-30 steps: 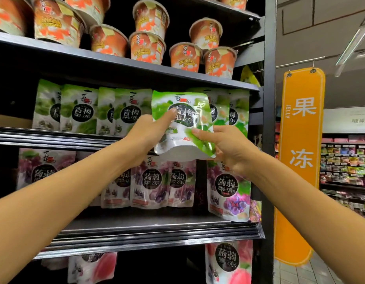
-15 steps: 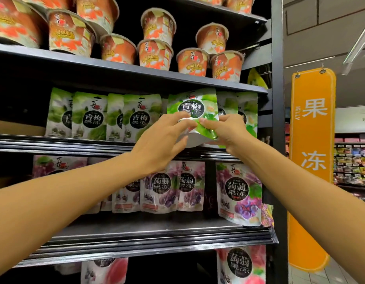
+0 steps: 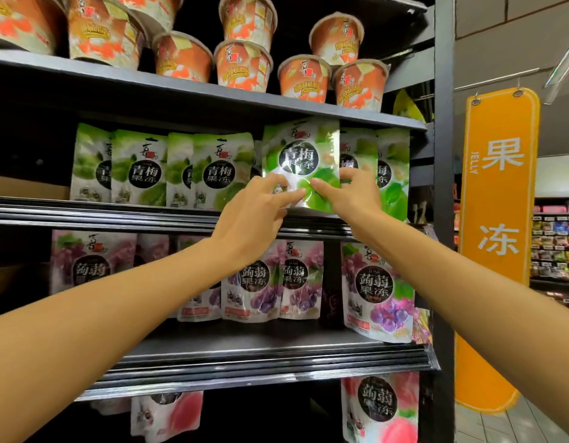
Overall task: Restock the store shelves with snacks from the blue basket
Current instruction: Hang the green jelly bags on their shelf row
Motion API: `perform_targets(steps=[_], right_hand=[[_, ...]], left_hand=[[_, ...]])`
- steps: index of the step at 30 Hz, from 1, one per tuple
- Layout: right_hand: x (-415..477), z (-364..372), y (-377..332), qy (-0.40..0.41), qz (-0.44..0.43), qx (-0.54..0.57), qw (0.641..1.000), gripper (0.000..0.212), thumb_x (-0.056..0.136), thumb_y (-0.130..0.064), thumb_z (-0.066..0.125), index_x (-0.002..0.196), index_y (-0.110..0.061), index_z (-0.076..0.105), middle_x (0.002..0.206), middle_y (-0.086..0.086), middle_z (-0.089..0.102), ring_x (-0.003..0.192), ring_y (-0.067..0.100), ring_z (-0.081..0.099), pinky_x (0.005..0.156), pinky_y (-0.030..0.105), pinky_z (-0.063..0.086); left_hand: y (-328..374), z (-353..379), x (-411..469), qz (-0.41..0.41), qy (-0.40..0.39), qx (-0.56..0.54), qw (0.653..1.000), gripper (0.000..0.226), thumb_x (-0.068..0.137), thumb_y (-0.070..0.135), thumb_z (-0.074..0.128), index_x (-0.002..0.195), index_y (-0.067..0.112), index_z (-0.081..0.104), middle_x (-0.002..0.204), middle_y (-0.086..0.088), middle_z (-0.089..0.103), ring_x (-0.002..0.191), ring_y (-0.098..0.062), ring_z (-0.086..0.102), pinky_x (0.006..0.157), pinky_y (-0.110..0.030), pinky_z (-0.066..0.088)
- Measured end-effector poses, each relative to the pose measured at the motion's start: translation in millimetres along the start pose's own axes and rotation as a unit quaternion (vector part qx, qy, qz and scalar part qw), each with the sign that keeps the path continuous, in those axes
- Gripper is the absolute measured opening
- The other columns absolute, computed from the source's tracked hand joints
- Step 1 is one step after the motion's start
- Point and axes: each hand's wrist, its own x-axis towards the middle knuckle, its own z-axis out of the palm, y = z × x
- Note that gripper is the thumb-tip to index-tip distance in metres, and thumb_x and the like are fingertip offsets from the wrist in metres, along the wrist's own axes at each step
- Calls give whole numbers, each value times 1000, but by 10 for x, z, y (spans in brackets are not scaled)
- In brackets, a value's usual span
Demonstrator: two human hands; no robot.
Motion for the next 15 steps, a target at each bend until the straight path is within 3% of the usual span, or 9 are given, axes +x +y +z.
perform_targets(steps=[1, 2, 3, 5, 9, 12, 15], right_hand=[[-17, -33, -3, -3, -14, -14, 1000, 58, 81, -40, 79, 116, 3, 63, 99, 13, 67, 124, 33, 46, 85, 39, 50], [-17, -68, -5, -10, -26, -29, 999, 57, 80, -41, 79, 108, 6, 64, 93, 18, 67, 75, 17, 49, 82, 41, 53], [-17, -103, -14, -18, -30, -40, 999, 56, 79, -41, 79, 105, 7, 65, 95, 21, 67, 91, 35, 66, 85, 46, 55], [1, -182, -13, -33, -19, -50, 998, 45, 79, -36, 81, 101, 0, 68, 91, 14, 69, 87, 29, 69, 84, 47, 57], [10, -308, 51, -58, -3, -80, 995, 27, 77, -27, 84, 93, -11, 68, 91, 7, 71, 80, 18, 69, 61, 28, 56], [-2, -304, 83, -46, -7, -96, 994, 19, 76, -25, 85, 84, -20, 68, 96, 9, 72, 94, 24, 69, 85, 42, 57], [-9, -235, 72, -36, -11, -111, 993, 21, 74, -29, 86, 76, -28, 65, 98, 5, 72, 92, 21, 69, 89, 45, 56]], left_hand=[[11, 14, -22, 2, 9, 3, 1000, 44, 97, 10, 55, 138, 26, 56, 133, -2, 52, 115, -22, 52, 82, -40, 55], [23, 29, -42, 6, 16, 0, 1000, 42, 98, 15, 54, 138, 25, 55, 131, -1, 52, 111, -20, 52, 79, -38, 55], [33, 40, -59, 8, 20, -11, 1000, 40, 98, 18, 52, 138, 24, 55, 130, 0, 51, 110, -18, 53, 79, -35, 54], [45, 47, -91, 2, 25, -45, 999, 37, 99, 20, 49, 136, 18, 54, 129, 1, 51, 110, -16, 54, 84, -30, 50], [44, 46, -147, -10, 16, -60, 998, 24, 99, 18, 49, 120, 10, 56, 121, 0, 53, 107, -17, 55, 88, -28, 44], [39, 53, -150, -19, 3, -49, 999, 24, 99, 19, 49, 120, 10, 58, 121, -1, 55, 105, -17, 56, 86, -27, 44], [27, 80, -112, -51, -19, -24, 998, 28, 100, 25, 46, 120, 11, 60, 121, -1, 58, 106, -20, 58, 94, -31, 43]])
